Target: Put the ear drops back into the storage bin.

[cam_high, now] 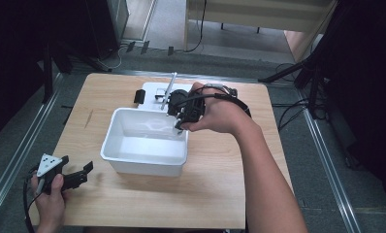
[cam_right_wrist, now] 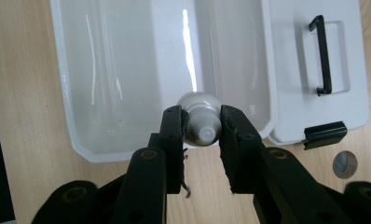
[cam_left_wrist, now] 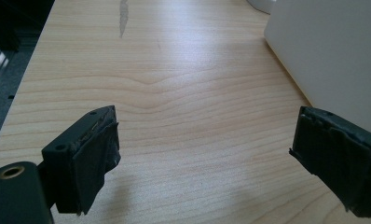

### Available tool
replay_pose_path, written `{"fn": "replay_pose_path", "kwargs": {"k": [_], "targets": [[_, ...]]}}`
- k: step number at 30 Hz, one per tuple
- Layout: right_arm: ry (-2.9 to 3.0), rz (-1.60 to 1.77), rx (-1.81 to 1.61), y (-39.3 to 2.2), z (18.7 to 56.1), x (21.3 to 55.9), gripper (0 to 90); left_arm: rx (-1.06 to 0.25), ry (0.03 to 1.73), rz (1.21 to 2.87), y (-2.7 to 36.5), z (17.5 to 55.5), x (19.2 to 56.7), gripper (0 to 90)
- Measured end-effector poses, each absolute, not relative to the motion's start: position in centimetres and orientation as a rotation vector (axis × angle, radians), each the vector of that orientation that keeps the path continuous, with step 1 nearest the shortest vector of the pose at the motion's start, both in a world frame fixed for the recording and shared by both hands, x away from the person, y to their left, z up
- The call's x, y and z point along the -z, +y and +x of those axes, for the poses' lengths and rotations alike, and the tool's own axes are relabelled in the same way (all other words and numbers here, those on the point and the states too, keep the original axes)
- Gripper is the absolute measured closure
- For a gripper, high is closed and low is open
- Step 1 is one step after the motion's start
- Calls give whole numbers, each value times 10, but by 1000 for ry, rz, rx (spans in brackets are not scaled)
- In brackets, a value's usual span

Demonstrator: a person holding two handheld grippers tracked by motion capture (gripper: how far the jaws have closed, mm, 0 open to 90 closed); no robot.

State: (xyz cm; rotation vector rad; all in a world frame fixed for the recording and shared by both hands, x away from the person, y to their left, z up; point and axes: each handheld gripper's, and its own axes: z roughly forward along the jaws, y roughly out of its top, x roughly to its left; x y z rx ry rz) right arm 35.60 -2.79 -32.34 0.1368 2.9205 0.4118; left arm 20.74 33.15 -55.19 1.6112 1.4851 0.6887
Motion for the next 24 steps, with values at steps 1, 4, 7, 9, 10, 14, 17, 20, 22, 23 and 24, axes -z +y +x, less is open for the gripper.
{"fn": "replay_pose_path", "kwargs": {"k": [1,4,7,9,10,14,17,20,22,23,24], "targets": [[2926,134,-403,-27,357,325,719,-688,1485,1611,332,207,552,79],[2938,136,-384,-24,359,331,719,-688,1487,1606,331,207,552,79],[2945,136,-378,-24,363,337,719,-686,1488,1602,331,207,552,79],[2953,152,-373,-25,364,341,719,-685,1488,1602,331,208,552,79],[2954,147,-379,-25,366,343,719,-687,1487,1601,332,208,552,79],[2959,173,-355,-27,368,349,719,-687,1488,1605,332,208,552,79],[2959,159,-363,-27,370,353,719,-690,1486,1607,332,208,552,79],[2954,157,-337,-27,371,358,718,-690,1486,1607,332,208,552,79],[2956,155,-329,-28,371,360,718,-690,1485,1607,332,208,552,79],[2953,153,-328,-28,371,361,718,-690,1486,1607,332,208,552,79],[2952,154,-325,-28,371,362,718,-690,1485,1607,332,208,552,79]]}}
